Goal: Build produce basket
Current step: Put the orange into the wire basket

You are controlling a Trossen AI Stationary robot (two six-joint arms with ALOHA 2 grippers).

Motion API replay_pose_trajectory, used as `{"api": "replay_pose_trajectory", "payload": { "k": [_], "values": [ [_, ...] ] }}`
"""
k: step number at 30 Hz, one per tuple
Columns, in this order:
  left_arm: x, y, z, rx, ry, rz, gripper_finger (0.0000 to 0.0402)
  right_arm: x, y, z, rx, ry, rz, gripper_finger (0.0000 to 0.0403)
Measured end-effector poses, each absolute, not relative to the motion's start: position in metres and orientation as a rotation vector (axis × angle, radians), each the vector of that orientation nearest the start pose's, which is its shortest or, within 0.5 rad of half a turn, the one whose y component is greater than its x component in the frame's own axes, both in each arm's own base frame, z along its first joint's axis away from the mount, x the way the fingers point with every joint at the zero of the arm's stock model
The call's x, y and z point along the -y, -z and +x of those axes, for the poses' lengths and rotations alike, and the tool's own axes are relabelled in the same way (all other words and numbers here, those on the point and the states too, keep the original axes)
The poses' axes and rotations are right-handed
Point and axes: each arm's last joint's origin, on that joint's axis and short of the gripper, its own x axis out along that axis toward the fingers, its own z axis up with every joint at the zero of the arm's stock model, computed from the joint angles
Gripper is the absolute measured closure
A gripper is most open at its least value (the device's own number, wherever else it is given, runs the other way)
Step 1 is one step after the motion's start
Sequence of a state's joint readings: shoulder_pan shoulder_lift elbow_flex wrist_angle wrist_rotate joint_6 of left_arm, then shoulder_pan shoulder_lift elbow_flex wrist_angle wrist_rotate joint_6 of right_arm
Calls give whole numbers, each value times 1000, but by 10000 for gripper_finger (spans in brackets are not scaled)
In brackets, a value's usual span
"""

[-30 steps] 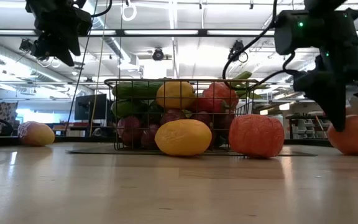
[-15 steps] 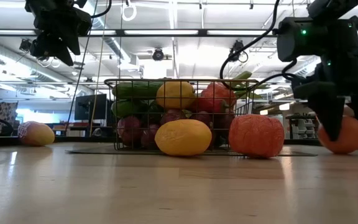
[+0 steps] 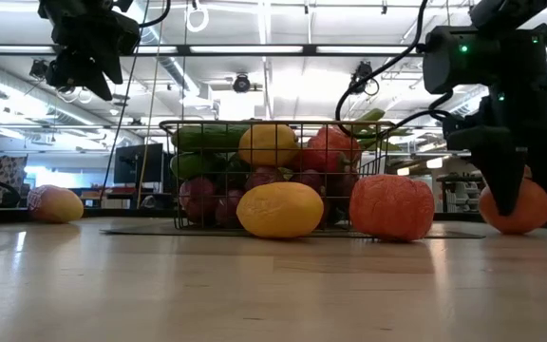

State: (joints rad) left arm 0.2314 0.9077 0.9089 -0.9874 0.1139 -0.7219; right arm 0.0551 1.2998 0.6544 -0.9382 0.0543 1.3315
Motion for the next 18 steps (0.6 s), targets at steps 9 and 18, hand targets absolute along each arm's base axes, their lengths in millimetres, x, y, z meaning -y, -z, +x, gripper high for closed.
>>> {"api": "replay_pose_trajectory", "payload": {
  "k": [9, 18],
  "values": [
    [-32, -291, 152, -898, -460, -835, 230, -10, -177, 176, -1282, 953, 1009, 90],
    [-32, -291, 152, -898, -462, -838, 230, -10, -249, 192, -1032, 714, 1055, 89]
  ]
}}
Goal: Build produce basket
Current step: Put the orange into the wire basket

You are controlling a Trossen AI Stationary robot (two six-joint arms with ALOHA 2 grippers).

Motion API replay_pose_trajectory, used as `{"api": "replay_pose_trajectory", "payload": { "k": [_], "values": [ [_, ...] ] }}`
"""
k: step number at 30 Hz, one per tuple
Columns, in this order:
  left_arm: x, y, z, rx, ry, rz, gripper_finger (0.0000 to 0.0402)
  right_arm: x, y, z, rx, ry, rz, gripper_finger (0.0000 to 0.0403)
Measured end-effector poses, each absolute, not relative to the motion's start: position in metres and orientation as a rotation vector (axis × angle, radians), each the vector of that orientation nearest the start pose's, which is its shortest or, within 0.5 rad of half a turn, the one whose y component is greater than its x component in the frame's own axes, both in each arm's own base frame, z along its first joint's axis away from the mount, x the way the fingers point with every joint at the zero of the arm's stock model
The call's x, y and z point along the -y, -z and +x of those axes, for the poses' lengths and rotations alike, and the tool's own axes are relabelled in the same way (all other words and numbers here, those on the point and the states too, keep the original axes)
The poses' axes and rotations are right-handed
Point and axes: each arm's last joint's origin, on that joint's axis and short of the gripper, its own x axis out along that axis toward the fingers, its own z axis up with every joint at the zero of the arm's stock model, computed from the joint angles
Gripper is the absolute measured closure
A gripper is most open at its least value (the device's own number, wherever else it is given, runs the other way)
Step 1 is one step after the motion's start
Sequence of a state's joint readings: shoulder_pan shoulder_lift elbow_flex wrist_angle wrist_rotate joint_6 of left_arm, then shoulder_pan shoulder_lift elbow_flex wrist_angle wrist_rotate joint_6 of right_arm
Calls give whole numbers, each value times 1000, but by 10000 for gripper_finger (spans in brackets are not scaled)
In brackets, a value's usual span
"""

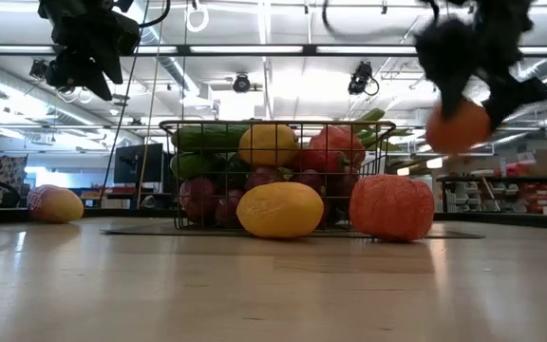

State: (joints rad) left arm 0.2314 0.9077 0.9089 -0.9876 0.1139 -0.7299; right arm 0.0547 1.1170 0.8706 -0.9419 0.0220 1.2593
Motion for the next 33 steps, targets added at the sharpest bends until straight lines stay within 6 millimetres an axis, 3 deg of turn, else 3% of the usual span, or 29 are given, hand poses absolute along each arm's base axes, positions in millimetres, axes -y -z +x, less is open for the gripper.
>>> {"api": "replay_pose_trajectory", "payload": {
  "k": [6, 10, 17, 21, 33],
  "values": [
    [-33, -291, 152, -890, -484, -827, 230, -7, -299, 219, -731, 556, 1013, 89],
    [-33, -292, 153, -884, -482, -826, 230, -2, -314, 245, -621, 510, 954, 89],
    [-33, -292, 153, -878, -482, -825, 230, 16, -299, 294, -627, 479, 877, 87],
    [-33, -292, 153, -879, -482, -825, 230, 30, -294, 312, -634, 470, 870, 81],
    [-33, -292, 153, -875, -491, -844, 230, 66, -291, 320, -605, 473, 872, 75]
  ]
}}
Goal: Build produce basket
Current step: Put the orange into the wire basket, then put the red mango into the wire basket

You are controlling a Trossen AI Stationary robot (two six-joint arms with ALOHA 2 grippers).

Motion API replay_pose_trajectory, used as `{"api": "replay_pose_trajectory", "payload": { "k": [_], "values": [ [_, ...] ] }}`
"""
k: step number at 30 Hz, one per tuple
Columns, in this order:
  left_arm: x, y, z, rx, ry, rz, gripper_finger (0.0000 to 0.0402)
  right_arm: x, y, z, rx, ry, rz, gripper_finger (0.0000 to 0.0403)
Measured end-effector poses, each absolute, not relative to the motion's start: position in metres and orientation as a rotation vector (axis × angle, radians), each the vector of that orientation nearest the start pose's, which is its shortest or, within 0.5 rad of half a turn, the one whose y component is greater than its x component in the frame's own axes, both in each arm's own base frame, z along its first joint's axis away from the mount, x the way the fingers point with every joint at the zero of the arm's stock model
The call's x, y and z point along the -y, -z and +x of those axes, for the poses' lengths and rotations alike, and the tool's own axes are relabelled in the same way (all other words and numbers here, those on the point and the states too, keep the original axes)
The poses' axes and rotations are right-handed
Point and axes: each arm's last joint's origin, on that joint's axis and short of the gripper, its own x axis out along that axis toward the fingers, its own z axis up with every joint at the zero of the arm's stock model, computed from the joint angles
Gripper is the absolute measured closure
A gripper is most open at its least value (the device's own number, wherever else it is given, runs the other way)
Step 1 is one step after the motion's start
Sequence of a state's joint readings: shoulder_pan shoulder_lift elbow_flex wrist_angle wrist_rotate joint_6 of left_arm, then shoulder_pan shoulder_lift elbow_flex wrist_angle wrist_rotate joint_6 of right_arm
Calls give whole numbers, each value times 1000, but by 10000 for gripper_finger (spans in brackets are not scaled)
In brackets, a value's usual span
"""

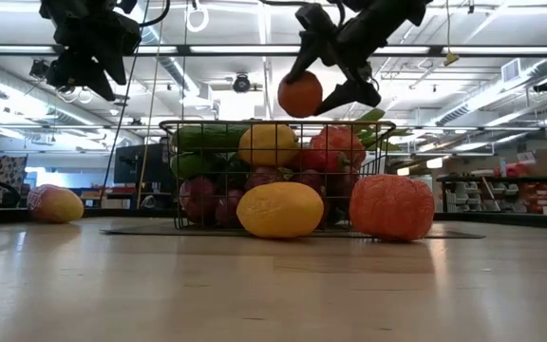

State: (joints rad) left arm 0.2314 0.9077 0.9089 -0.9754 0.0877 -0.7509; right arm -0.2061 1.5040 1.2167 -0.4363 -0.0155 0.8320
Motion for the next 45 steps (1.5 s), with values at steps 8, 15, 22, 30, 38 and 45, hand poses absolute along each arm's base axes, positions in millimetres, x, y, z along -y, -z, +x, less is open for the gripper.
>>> {"api": "replay_pose_trajectory", "payload": {
  "k": [8, 15, 22, 30, 38, 45],
  "values": [
    [-36, -291, 151, -858, -596, -820, 226, 74, -292, 319, -606, 421, 881, 12],
    [-35, -287, 146, -924, -626, -768, 166, 76, -292, 319, -610, 406, 875, 7],
    [-42, -278, 125, -1106, -847, -734, 105, 76, -298, 322, -571, 321, 905, 8],
    [-69, -264, 126, -1265, -990, -732, 97, 76, -303, 325, -520, 290, 907, 9],
    [-82, -244, 144, -1611, -542, -304, 97, 74, -303, 325, -554, 196, 907, 9],
    [-80, -236, 154, -1720, -190, 22, 102, 71, -303, 325, -579, 138, 935, 9]
  ]
}}
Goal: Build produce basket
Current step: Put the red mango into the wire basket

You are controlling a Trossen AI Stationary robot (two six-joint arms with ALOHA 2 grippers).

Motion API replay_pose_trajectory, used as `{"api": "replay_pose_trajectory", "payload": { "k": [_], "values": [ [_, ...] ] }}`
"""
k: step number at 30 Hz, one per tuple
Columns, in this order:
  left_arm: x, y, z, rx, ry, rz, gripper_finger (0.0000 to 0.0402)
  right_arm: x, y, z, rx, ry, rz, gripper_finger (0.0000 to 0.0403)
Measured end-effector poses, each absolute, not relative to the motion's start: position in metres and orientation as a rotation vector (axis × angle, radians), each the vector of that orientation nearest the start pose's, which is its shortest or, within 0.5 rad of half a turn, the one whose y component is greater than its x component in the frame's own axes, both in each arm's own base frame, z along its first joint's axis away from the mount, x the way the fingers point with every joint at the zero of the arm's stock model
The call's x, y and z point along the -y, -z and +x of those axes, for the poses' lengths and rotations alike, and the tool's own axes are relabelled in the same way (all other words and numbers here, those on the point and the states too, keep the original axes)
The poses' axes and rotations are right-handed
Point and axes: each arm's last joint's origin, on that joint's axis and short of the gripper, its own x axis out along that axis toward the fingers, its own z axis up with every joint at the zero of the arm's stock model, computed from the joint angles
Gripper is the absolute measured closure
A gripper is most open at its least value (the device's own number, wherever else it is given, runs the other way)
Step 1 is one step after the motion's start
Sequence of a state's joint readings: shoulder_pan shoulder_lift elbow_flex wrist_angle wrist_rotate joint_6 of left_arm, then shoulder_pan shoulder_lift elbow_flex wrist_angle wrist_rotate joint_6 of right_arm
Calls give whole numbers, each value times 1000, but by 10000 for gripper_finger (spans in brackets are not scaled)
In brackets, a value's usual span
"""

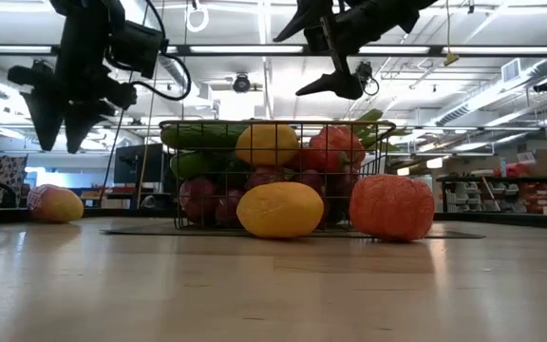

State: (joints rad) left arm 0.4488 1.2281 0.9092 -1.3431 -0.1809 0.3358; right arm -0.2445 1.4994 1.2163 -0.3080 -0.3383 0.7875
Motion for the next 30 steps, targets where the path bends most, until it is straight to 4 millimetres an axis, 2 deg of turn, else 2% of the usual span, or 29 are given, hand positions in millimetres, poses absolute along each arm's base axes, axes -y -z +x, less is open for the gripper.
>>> {"api": "replay_pose_trajectory", "payload": {
  "k": [3, 8, 11, 18, 30],
  "values": [
    [-83, -233, 159, -1741, -187, 79, 102, 71, -303, 325, -581, 135, 945, 9],
    [-90, -217, 167, -1877, -60, 188, 90, 70, -303, 325, -581, 140, 958, 9],
    [-98, -204, 173, -1943, -30, 168, 87, 69, -303, 325, -583, 137, 958, 9],
    [-111, -184, 187, -1946, 46, 248, 86, 63, -303, 326, -579, 156, 948, 9],
    [-117, -175, 183, -2023, 220, 257, 86, 57, -303, 327, -582, 154, 938, 9]
  ]
}}
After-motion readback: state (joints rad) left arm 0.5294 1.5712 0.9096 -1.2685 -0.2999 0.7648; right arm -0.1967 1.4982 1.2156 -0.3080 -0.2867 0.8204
